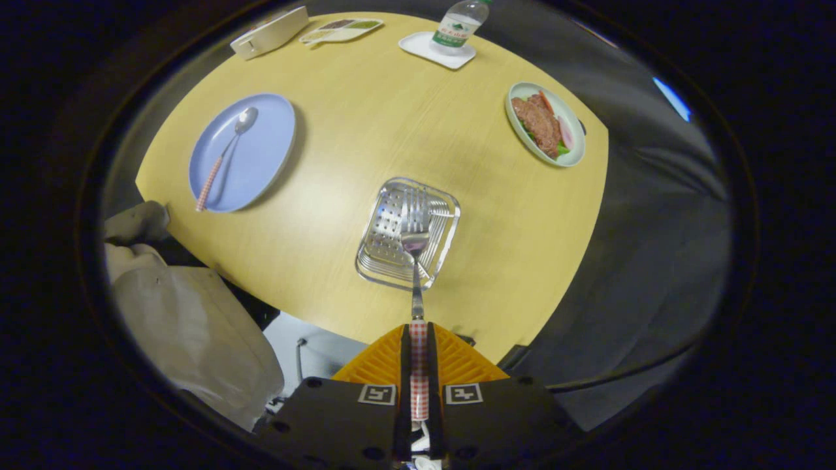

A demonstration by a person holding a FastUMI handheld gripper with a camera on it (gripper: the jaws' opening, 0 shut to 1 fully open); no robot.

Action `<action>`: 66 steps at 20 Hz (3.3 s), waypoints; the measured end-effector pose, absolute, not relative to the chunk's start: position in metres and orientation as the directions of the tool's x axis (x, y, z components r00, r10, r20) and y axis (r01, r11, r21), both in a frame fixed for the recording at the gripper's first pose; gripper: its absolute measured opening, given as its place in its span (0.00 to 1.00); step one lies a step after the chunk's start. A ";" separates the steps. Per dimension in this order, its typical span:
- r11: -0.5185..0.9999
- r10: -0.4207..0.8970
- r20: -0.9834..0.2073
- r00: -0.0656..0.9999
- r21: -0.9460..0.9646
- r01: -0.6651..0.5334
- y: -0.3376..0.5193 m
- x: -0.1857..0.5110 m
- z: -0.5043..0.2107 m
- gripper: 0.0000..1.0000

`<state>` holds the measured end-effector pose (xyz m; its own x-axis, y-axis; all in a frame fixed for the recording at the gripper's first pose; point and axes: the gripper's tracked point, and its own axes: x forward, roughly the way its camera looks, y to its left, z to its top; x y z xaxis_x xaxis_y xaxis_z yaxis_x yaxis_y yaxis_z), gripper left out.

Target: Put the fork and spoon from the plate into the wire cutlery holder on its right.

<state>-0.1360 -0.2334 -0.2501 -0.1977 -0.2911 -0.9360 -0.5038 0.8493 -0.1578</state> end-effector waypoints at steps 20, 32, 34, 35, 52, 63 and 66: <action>0.759 -0.416 -0.794 -0.444 -0.034 -0.650 -0.228 -0.114 -0.297 0.13; 0.872 -0.276 -0.902 -0.332 -0.089 -0.482 -0.229 -0.116 -0.283 0.69; 0.893 -0.254 -0.929 -0.267 -0.120 -0.434 -0.228 -0.114 -0.278 0.88; 0.902 -0.237 -0.944 -0.230 -0.126 -0.412 -0.226 -0.115 -0.274 0.98; 0.983 0.170 -0.761 0.626 0.173 -0.057 -0.087 -0.063 -0.181 1.00; 0.932 0.293 -0.565 0.771 0.348 -0.099 0.001 -0.067 -0.169 1.00; 0.944 0.295 -0.618 0.729 0.306 -0.122 0.021 -0.077 -0.195 1.00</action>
<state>-0.0769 0.0206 -0.1950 0.7290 0.2947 -0.6178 -0.1223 0.9441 0.3061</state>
